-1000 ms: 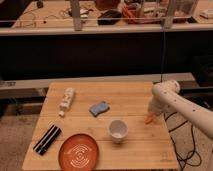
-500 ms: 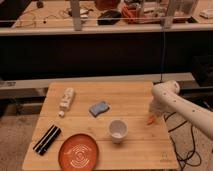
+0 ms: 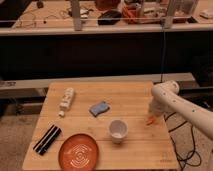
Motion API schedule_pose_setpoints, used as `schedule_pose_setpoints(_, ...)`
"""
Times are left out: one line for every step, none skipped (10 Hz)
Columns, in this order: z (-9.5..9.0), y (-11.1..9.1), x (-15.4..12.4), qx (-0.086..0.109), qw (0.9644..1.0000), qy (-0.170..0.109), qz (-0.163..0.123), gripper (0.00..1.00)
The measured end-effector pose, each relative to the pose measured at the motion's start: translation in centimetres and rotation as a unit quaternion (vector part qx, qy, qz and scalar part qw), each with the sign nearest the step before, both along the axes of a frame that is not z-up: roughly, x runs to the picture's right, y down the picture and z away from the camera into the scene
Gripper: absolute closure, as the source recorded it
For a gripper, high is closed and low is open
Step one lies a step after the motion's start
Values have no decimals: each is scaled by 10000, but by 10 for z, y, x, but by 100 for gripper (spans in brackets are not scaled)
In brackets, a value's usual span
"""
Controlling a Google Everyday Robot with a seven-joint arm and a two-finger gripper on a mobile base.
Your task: Drag the pepper across the table
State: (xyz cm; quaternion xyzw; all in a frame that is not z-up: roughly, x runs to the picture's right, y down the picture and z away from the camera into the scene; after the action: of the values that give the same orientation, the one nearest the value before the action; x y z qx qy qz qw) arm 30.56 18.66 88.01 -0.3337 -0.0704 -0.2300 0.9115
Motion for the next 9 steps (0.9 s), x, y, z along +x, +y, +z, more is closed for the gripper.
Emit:
schedule_pose_setpoints(0,0,0,-2,10000,1,4,97)
schedule_pose_setpoints(0,0,0,-3,10000,-1,3,97)
schedule_pose_setpoints(0,0,-1,-4,10000,-4,-13,97)
schedule_pose_setpoints(0,0,-4,-7,10000,-14,-30,97)
schedule_pose_setpoints(0,0,-4,-5,10000,-13,-27,97)
schedule_pose_setpoints(0,0,-4,-4,10000,-14,-31,97)
schedule_pose_setpoints(0,0,-4,-6,10000,-15,-31,97)
schedule_pose_setpoints(0,0,-4,-7,10000,-17,-36,97)
schedule_pose_setpoints(0,0,-7,-11,10000,-25,-54,97)
